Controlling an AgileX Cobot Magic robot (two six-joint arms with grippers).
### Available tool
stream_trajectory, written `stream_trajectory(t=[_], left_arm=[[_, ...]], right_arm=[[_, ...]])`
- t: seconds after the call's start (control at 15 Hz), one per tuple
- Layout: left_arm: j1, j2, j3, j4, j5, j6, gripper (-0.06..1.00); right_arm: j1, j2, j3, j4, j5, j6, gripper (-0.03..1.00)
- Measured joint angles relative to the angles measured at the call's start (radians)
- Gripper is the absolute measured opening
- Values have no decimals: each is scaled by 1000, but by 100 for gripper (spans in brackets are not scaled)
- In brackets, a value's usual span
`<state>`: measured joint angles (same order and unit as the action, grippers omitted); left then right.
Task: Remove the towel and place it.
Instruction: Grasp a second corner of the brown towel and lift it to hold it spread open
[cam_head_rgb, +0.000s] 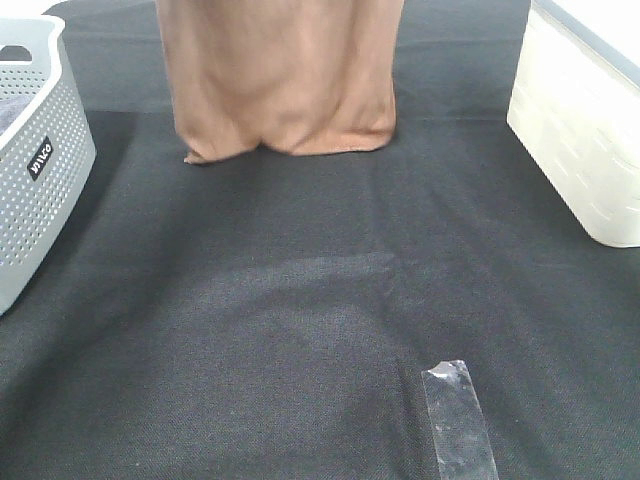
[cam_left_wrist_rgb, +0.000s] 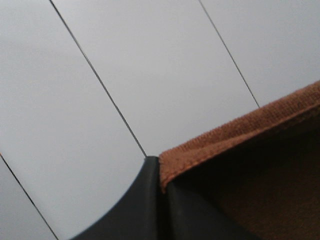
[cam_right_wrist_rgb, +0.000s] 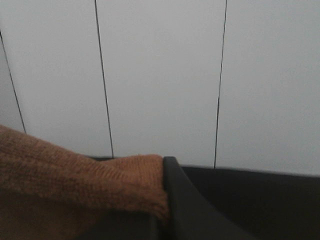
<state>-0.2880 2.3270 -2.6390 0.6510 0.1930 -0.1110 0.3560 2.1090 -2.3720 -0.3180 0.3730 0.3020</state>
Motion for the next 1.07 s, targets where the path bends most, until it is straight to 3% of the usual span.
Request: stream_trajectory(t=[0.13,0.27,0.33,0.47,0.67,0.87,1.07], left_arm=[[-31,11,0,-227,288,146,0],[-48,12,0,-401,577,290,0],[-50,12,0,-427,641,303,0],[-51,5,0,-491,870,314,0],[-51,-29,0,-515,1001,273,0],[-51,-73,0,-586,1021,237,0],[-51,-144,50,-620,1023,225,0]], right_arm=[[-1,0,0,103,185,-76,0],[-1,0,0,174,341,-135,0],[-1,0,0,187,378,-145,0],[-1,-1,0,239,539,-212,0],[-1,-35,0,289,662,-270,0],[-1,-89,-1,305,805,-302,0],[-1,-131,20,331,840,-323,0]])
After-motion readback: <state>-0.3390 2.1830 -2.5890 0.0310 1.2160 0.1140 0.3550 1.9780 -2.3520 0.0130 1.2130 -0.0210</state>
